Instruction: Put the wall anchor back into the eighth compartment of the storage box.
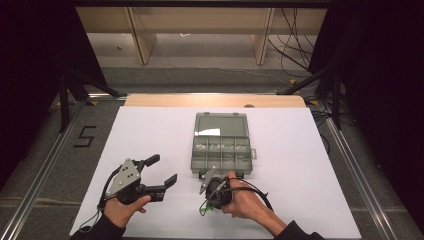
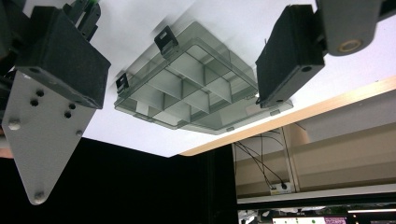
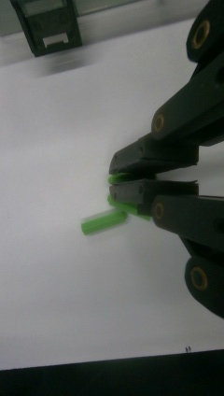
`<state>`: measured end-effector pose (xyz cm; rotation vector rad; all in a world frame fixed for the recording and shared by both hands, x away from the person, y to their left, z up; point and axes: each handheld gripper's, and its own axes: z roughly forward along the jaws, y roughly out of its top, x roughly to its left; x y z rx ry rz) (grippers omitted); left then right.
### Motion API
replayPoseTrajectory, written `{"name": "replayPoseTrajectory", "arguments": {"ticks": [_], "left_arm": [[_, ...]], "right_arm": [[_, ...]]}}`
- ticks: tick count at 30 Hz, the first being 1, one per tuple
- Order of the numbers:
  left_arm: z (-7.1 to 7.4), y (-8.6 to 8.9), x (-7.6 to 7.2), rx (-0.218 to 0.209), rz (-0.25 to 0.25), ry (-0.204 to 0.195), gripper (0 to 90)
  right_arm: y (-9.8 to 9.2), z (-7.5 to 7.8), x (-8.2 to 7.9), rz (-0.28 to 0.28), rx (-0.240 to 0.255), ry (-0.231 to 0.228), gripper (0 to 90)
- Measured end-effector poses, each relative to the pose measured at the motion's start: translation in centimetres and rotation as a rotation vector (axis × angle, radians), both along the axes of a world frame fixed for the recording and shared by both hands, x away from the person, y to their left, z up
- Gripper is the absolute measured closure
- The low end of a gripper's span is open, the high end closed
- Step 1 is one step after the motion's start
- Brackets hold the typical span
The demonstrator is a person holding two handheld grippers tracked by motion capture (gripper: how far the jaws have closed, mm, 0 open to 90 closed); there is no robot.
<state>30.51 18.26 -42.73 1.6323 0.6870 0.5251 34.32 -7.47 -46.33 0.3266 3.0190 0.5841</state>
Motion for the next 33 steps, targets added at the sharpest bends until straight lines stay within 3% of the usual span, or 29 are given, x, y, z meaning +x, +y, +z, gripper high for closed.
{"name": "replayPoseTrajectory", "arguments": {"ticks": [33], "left_arm": [[0.1, 0.0, 0.0, -0.003, -0.002, -0.005, 16.4]], "right_arm": [[-5.1, 5.5, 2.7, -0.136, 0.121, -0.131, 84.6]]}}
